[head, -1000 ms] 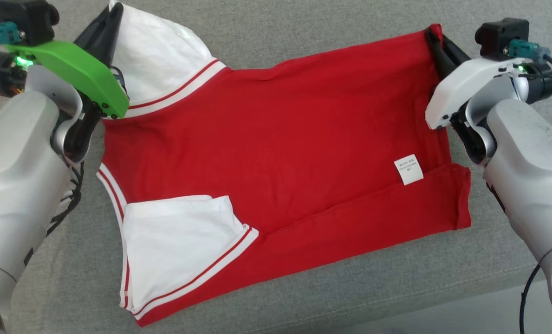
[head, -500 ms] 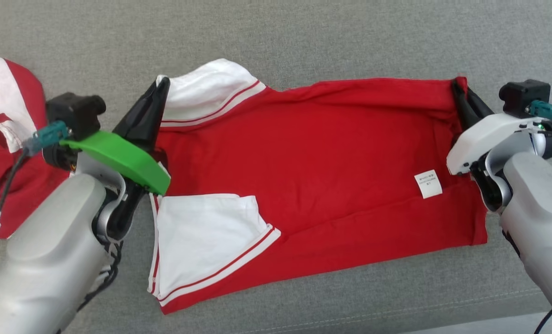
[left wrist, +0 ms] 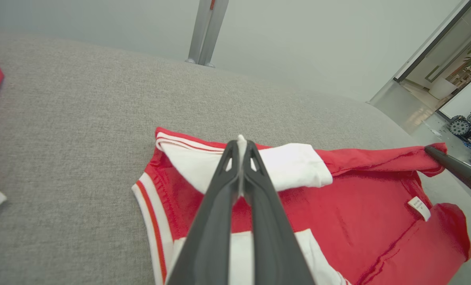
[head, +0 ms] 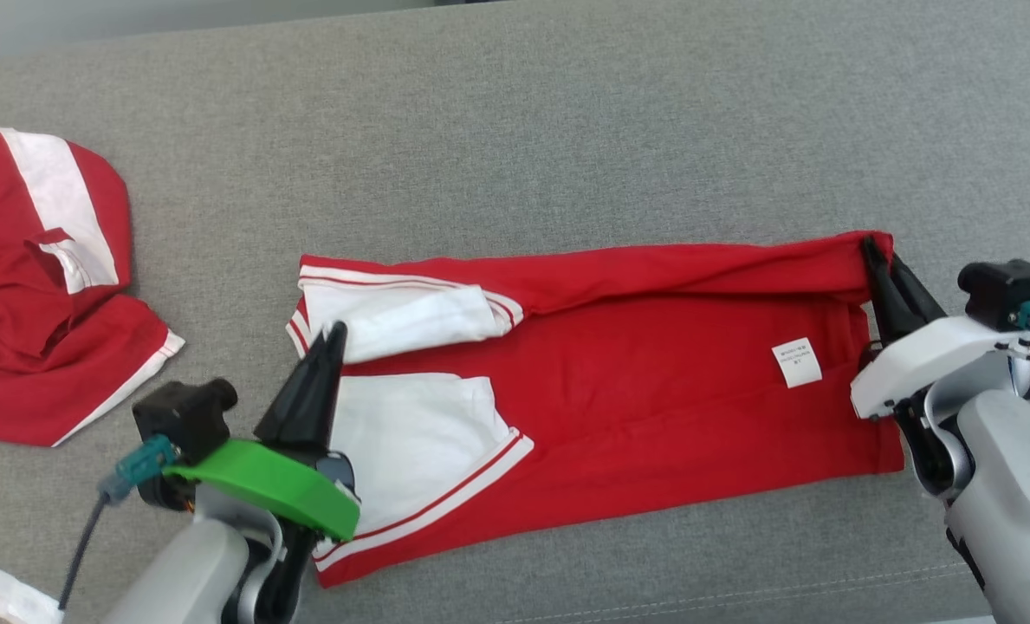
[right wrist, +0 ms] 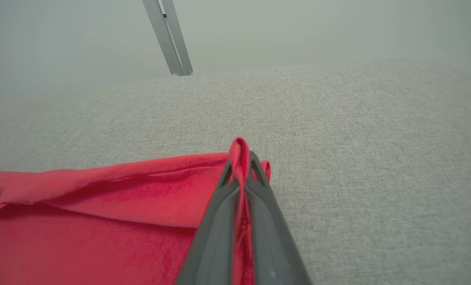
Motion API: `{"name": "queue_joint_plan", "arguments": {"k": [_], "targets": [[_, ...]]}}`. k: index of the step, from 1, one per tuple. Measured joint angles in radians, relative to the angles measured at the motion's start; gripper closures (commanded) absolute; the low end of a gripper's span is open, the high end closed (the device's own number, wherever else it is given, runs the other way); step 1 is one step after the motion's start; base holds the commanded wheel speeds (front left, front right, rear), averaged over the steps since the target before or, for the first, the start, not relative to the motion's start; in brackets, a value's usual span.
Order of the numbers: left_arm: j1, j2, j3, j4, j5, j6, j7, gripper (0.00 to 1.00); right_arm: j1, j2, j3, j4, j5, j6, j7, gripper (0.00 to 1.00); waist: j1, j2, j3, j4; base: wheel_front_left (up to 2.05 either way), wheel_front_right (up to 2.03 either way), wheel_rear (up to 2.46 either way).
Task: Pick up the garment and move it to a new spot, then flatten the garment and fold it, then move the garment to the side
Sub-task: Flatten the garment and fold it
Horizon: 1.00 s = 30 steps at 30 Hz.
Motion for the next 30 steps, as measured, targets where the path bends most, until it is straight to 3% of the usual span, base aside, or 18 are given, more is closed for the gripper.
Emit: {"name": "queue_joint_plan", "arguments": {"k": [6, 7, 8, 9, 10, 11, 20, 30], "targets": [[0.095, -0.032, 0.017, 0.004, 0.040, 0.004, 0.000, 1.00, 0.097, 0.023, -0.053, -0.042, -0.014, 0.000, 0.000, 1.00, 0.0000, 0.0000, -0.027, 0.008, 0.00, 0.00, 0.00], [0.103, -0.037, 0.016, 0.009, 0.046, 0.004, 0.000, 1.00, 0.108, 0.026, -0.060, -0.046, -0.016, 0.000, -0.001, 0.60, 0.0000, 0.0000, -0.031, 0.009, 0.00, 0.00, 0.00], [0.115, -0.044, 0.020, 0.014, 0.050, 0.004, 0.000, 1.00, 0.120, 0.030, -0.065, -0.052, -0.022, 0.000, -0.001, 0.00, 0.0000, 0.0000, -0.037, 0.010, 0.00, 0.00, 0.00], [0.125, -0.054, 0.030, 0.018, 0.050, 0.004, 0.000, 0.93, 0.130, 0.036, -0.072, -0.055, -0.024, 0.000, -0.001, 0.00, 0.0000, 0.0000, -0.042, 0.010, 0.00, 0.00, 0.00], [0.133, -0.059, 0.033, 0.022, 0.057, 0.004, 0.000, 0.50, 0.141, 0.044, -0.078, -0.063, -0.024, 0.000, -0.001, 0.00, 0.0000, 0.0000, -0.048, 0.010, 0.00, 0.00, 0.00], [0.136, -0.061, 0.035, 0.025, 0.068, 0.004, 0.000, 0.00, 0.148, 0.048, -0.081, -0.068, -0.024, 0.000, -0.001, 0.00, 0.0000, 0.0000, -0.053, 0.010, 0.00, 0.00, 0.00], [0.175, -0.103, 0.163, 0.007, 0.203, 0.004, 0.000, 0.00, 0.201, 0.051, -0.128, -0.141, -0.041, 0.000, -0.001, 0.00, 0.0000, 0.0000, -0.110, 0.011, 0.00, 0.00, 0.00], [0.260, -0.210, 0.446, -0.074, 0.446, -0.017, 0.000, 0.00, 0.183, 0.058, -0.131, 0.043, -0.050, 0.000, 0.007, 0.00, 0.0000, 0.0000, -0.135, 0.046, 0.00, 0.00, 0.00]]}}
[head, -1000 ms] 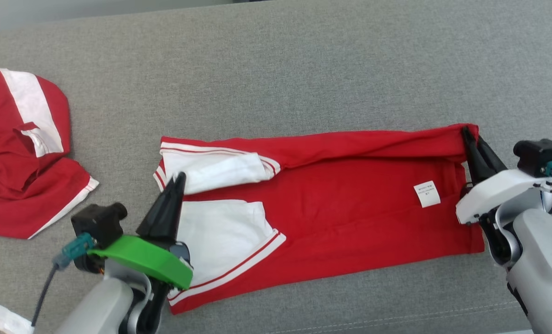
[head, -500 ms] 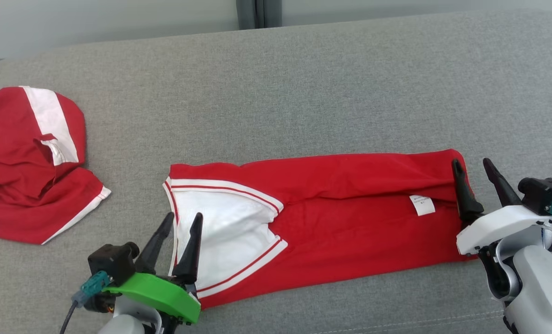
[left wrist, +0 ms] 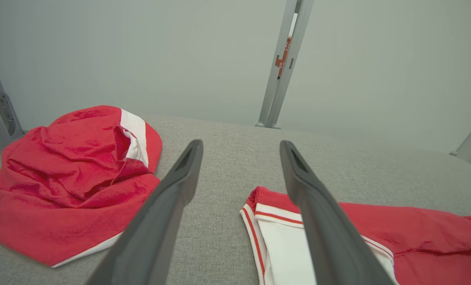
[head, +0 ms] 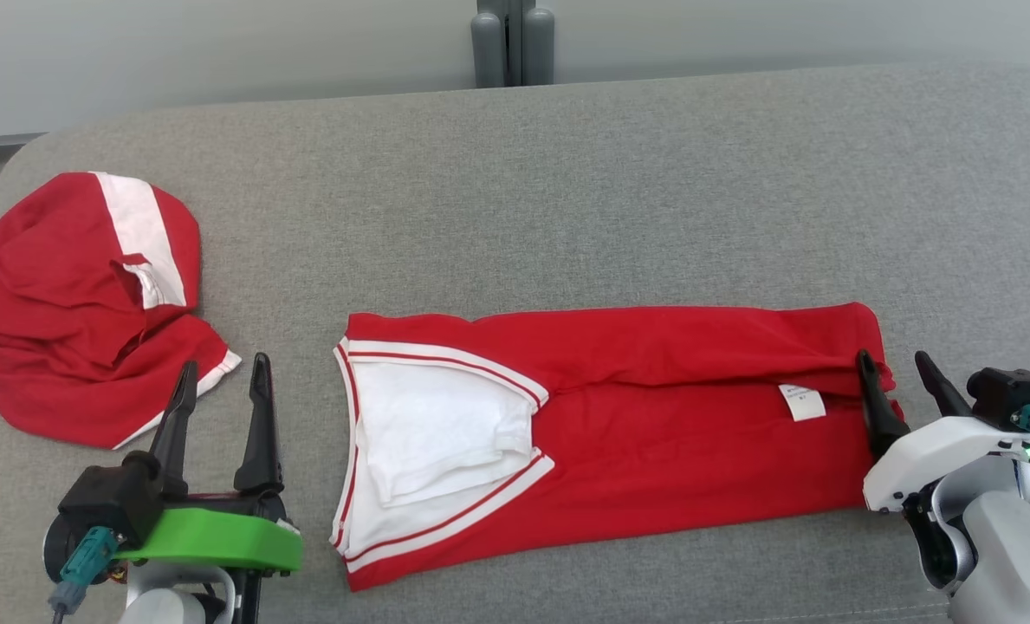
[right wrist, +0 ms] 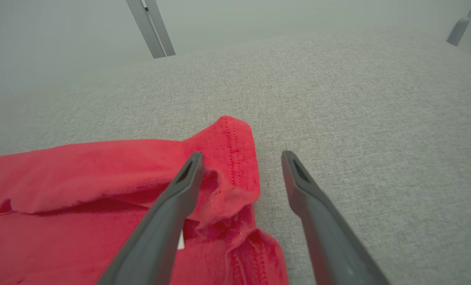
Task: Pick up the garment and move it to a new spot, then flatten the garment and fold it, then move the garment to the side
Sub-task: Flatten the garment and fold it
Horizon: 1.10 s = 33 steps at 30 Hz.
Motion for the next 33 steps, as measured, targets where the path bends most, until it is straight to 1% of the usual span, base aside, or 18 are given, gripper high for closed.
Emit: {"name": "queue_joint_plan", "arguments": {"k": [1, 3, 6, 7, 9, 10, 11, 12, 16, 22, 25, 33], "targets": [[0.009, -0.008, 0.023, 0.001, 0.026, -0.009, 0.000, 0.00, -0.007, 0.002, 0.000, 0.020, 0.000, 0.000, 0.000, 0.00, 0.0000, 0.0000, 0.000, 0.004, 0.00, 0.00, 0.00], [0.034, -0.043, 0.097, 0.010, 0.085, -0.044, 0.000, 0.00, -0.017, 0.013, 0.002, 0.095, 0.003, 0.000, 0.004, 0.00, 0.0000, 0.0000, 0.003, 0.013, 0.00, 0.00, 0.00], [0.056, -0.078, 0.164, 0.028, 0.128, -0.072, 0.000, 0.00, -0.029, 0.033, 0.024, 0.154, 0.021, 0.000, 0.009, 0.00, 0.0000, 0.0000, 0.004, 0.017, 0.00, 0.00, 0.00], [0.065, -0.094, 0.189, 0.042, 0.154, -0.087, 0.000, 0.00, -0.029, 0.041, 0.035, 0.184, 0.039, 0.000, 0.014, 0.00, 0.0000, 0.0000, 0.002, 0.018, 0.00, 0.00, 0.00], [0.071, -0.105, 0.210, 0.053, 0.168, -0.097, 0.000, 0.00, -0.035, 0.047, 0.044, 0.203, 0.057, 0.000, 0.016, 0.52, 0.0000, 0.0000, -0.001, 0.017, 0.00, 0.00, 0.00], [0.072, -0.110, 0.221, 0.057, 0.175, -0.103, 0.000, 0.00, -0.039, 0.051, 0.052, 0.213, 0.065, 0.000, 0.018, 0.65, 0.0000, 0.0000, -0.002, 0.017, 0.00, 0.00, 0.00], [0.072, -0.115, 0.230, 0.061, 0.180, -0.106, 0.000, 0.00, -0.044, 0.053, 0.059, 0.222, 0.073, 0.000, 0.018, 0.84, 0.0000, 0.0000, -0.003, 0.017, 0.00, 0.00, 0.00], [0.072, -0.120, 0.237, 0.062, 0.186, -0.110, 0.000, 0.00, -0.047, 0.054, 0.062, 0.229, 0.079, 0.000, 0.018, 1.00, 0.0000, 0.0000, -0.004, 0.017, 0.00, 0.00, 0.00], [0.072, -0.133, 0.259, 0.063, 0.210, -0.123, 0.000, 0.00, -0.059, 0.064, 0.084, 0.257, 0.114, 0.001, 0.017, 1.00, 0.0000, 0.0000, -0.009, 0.016, 0.00, 0.00, 0.00], [0.073, -0.145, 0.278, 0.061, 0.230, -0.132, 0.000, 0.00, -0.067, 0.049, 0.087, 0.275, 0.138, 0.001, 0.004, 1.00, 0.0000, 0.0000, -0.028, 0.015, 0.00, 0.00, 0.00], [0.081, -0.147, 0.285, 0.059, 0.236, -0.138, 0.000, 0.00, -0.067, 0.014, 0.068, 0.282, 0.147, 0.001, -0.001, 1.00, 0.0000, 0.0000, -0.045, 0.011, 0.00, 0.00, 0.00], [0.114, -0.151, 0.292, 0.054, 0.255, -0.141, 0.000, 0.00, -0.058, -0.113, -0.012, 0.292, 0.154, 0.000, -0.005, 1.00, 0.0001, 0.0000, -0.096, -0.005, 0.00, 0.00, 0.00]]}}
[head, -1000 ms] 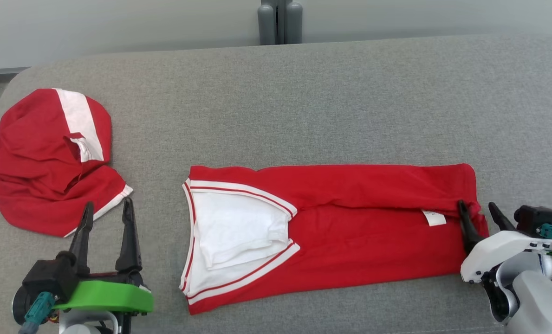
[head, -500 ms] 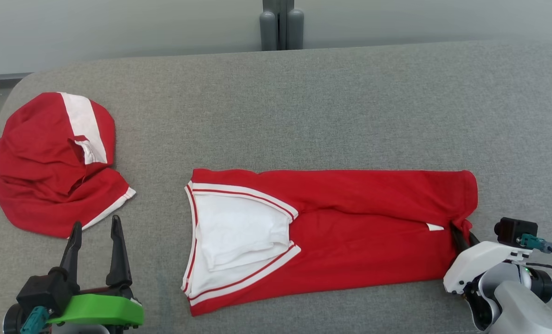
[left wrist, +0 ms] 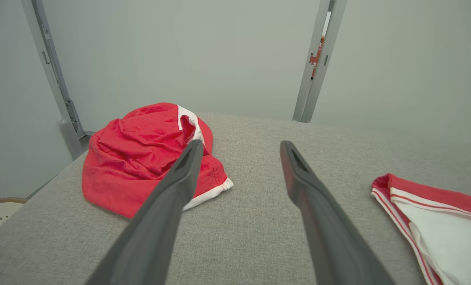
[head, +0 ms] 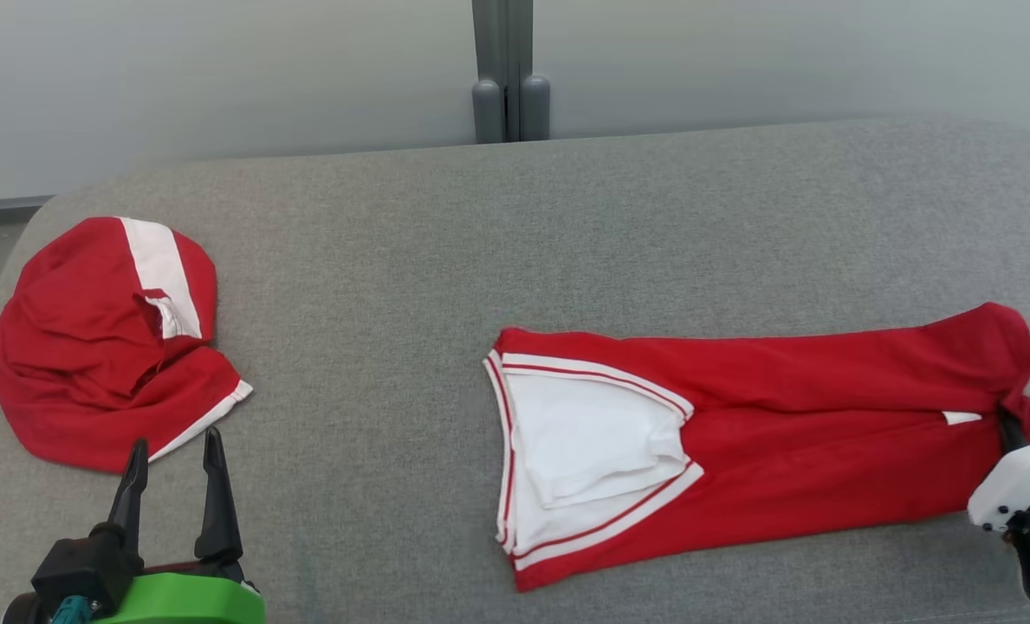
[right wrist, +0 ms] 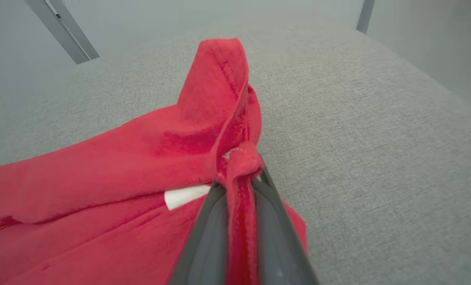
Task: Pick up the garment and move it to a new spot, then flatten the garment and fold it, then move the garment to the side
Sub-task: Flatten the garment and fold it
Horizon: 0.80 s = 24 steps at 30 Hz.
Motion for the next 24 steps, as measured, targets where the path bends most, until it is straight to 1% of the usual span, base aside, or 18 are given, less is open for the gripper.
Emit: {"name": "queue_joint_plan", "arguments": {"k": [3, 7, 14, 24], "targets": [[0.005, -0.001, 0.003, -0.001, 0.005, 0.000, 0.000, 0.00, 0.000, -0.022, -0.016, -0.017, -0.020, 0.000, -0.001, 1.00, 0.0000, 0.0000, -0.012, -0.007, 0.00, 0.00, 0.00], [0.015, -0.001, 0.007, -0.001, 0.017, -0.003, 0.000, 0.00, -0.003, -0.006, 0.005, -0.067, -0.056, 0.000, -0.001, 1.00, 0.0000, 0.0000, -0.028, -0.015, 0.00, 0.00, 0.00], [0.023, -0.001, 0.010, -0.003, 0.019, -0.003, 0.000, 0.00, -0.007, 0.081, 0.086, -0.188, -0.099, 0.000, 0.007, 1.00, -0.0001, 0.0000, -0.047, -0.017, 0.00, 0.00, 0.00], [0.023, -0.002, 0.000, 0.003, 0.019, -0.004, 0.000, 0.00, 0.019, 0.192, 0.214, -0.379, -0.112, 0.000, 0.078, 1.00, 0.0000, 0.0000, -0.052, 0.014, 0.00, 0.00, 0.00]]}}
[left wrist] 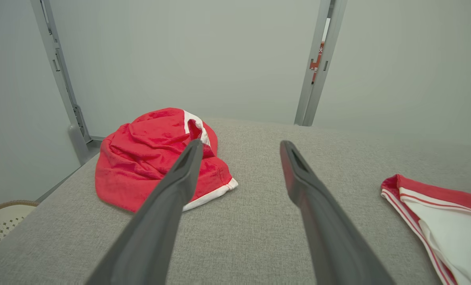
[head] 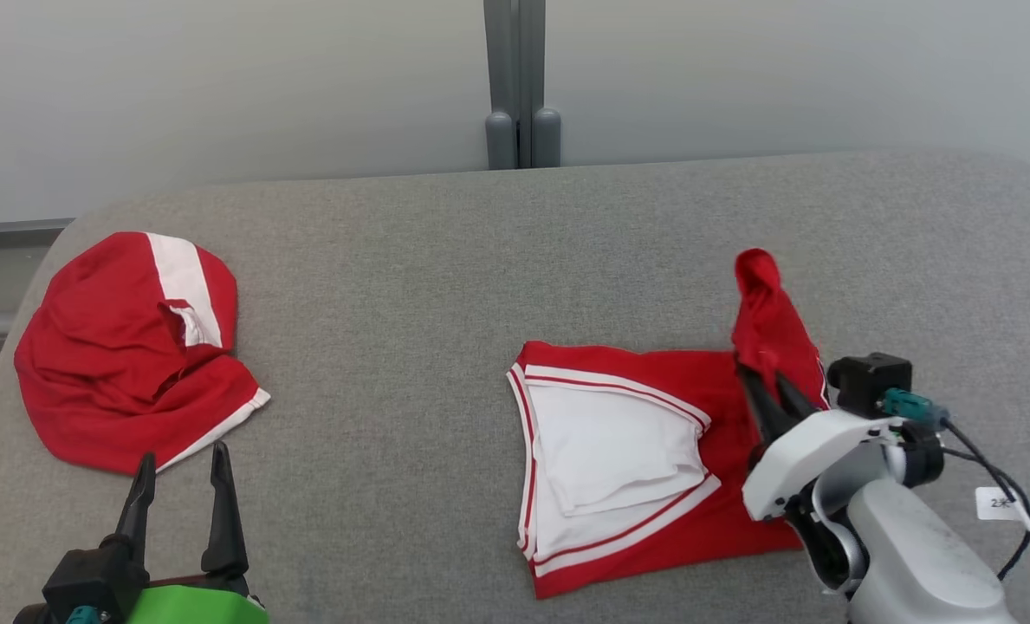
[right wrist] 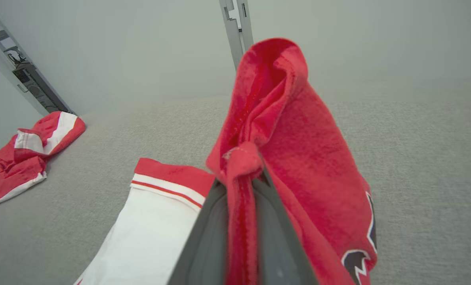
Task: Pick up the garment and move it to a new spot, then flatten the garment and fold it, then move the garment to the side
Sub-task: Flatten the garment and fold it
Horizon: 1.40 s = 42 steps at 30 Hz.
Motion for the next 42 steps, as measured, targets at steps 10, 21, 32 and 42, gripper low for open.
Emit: {"name": "queue_joint_plan", "arguments": {"k": [10, 21, 32, 42], "targets": [[-0.008, 0.000, -0.028, 0.013, -0.003, 0.000, 0.000, 0.00, 0.033, 0.114, 0.100, -0.040, -0.007, 0.000, 0.027, 1.00, 0.0000, 0.0000, 0.006, 0.045, 0.00, 0.00, 0.00], [-0.028, 0.000, -0.043, 0.023, -0.008, 0.000, 0.000, 0.00, 0.012, 0.160, 0.147, 0.065, -0.004, 0.000, -0.009, 0.00, 0.0001, 0.0000, 0.026, 0.086, 0.00, 0.00, 0.00], [-0.027, 0.000, -0.042, 0.029, -0.012, 0.000, 0.000, 0.00, -0.014, 0.120, 0.022, 0.035, -0.045, 0.000, -0.076, 0.00, 0.0000, 0.0000, 0.006, 0.055, 0.00, 0.00, 0.00], [-0.024, 0.000, -0.037, 0.024, -0.012, 0.000, 0.000, 0.00, 0.090, 0.059, -0.163, -0.156, -0.127, 0.000, -0.080, 0.00, 0.0000, 0.0000, -0.010, 0.011, 0.00, 0.00, 0.00]]}}
